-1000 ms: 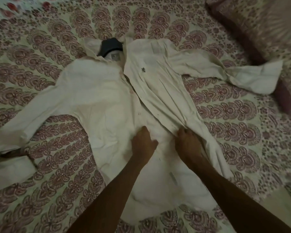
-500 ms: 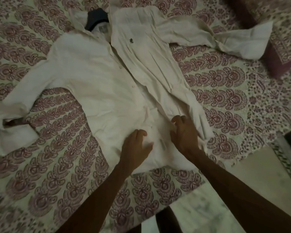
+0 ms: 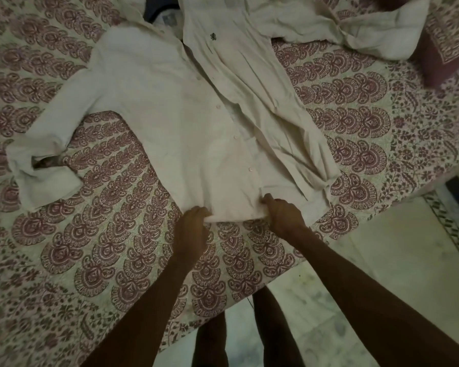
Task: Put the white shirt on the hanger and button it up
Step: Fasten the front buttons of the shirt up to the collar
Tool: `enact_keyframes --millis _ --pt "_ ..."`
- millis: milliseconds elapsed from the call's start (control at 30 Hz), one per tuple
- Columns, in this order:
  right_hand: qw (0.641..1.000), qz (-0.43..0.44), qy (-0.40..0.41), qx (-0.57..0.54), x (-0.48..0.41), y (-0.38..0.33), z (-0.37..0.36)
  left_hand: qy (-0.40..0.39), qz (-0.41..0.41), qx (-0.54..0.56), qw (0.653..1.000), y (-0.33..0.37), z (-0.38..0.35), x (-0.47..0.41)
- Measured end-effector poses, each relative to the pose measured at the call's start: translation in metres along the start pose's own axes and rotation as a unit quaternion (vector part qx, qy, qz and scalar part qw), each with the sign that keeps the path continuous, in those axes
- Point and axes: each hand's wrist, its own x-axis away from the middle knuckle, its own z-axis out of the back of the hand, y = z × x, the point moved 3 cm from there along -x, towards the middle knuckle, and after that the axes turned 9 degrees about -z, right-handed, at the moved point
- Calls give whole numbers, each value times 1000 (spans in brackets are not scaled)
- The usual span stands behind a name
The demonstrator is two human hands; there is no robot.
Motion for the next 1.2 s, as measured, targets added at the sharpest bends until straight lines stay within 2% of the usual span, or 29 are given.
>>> enact_keyframes --millis 33,100,200,267,333,367,400,433,500,533,600,667,700,733,800,900,1000,1133,1167,1200 --pt "1000 1 -9 12 2 -1 -1 -27 -3 13 1000 -3 3 1" --pt "999 0 -19 35 6 -2 -1 -126 4 -56 990 -5 9 0" --pt "997 -2 -30 71 14 -4 -1 -316 26 -147 937 -15 12 -8" --pt "995 5 -45 89 19 -4 -8 -451 26 -166 877 -23 15 -11" --pt "993 16 -62 99 26 -4 -16 -594 22 -149 790 -24 12 -5" --pt "993 17 -69 98 28 -1 -20 -648 26 -149 746 -18 11 -3" --pt "993 19 -81 87 29 1 -25 -670 34 -149 726 -13 7 -3" --pt "993 19 -99 66 27 6 -28 -658 45 -135 740 -5 3 -8" --pt "991 18 -129 16 19 12 -30 -583 73 -78 805 15 -8 -27" --pt "994 4 -111 -18 14 15 -25 -532 72 -46 842 24 -13 -39" --pt "990 -68 -9 -126 3 30 -6 -386 83 50 918 43 -24 -65" --pt "970 -117 126 -171 -4 45 16 -227 110 143 957 56 -29 -86" --pt "962 -123 178 -170 -9 53 25 -174 111 135 969 65 -32 -96" --pt "958 -124 204 -157 -14 57 30 -143 118 104 977 72 -35 -101" --pt "965 -134 198 -107 -27 65 31 -102 147 52 982 84 -44 -108" --pt "970 -146 189 -39 -38 66 29 -80 182 31 980 90 -53 -110" --pt "978 -116 173 21 -30 57 25 -79 193 36 977 87 -62 -108" --pt "996 -2 0 -87 -11 52 7 -72 169 82 980 90 -66 -109" --pt "994 7 -15 -104 -8 55 7 -58 161 116 978 92 -66 -114" --pt "991 -3 11 -133 -6 60 13 -43 162 167 972 97 -66 -120"
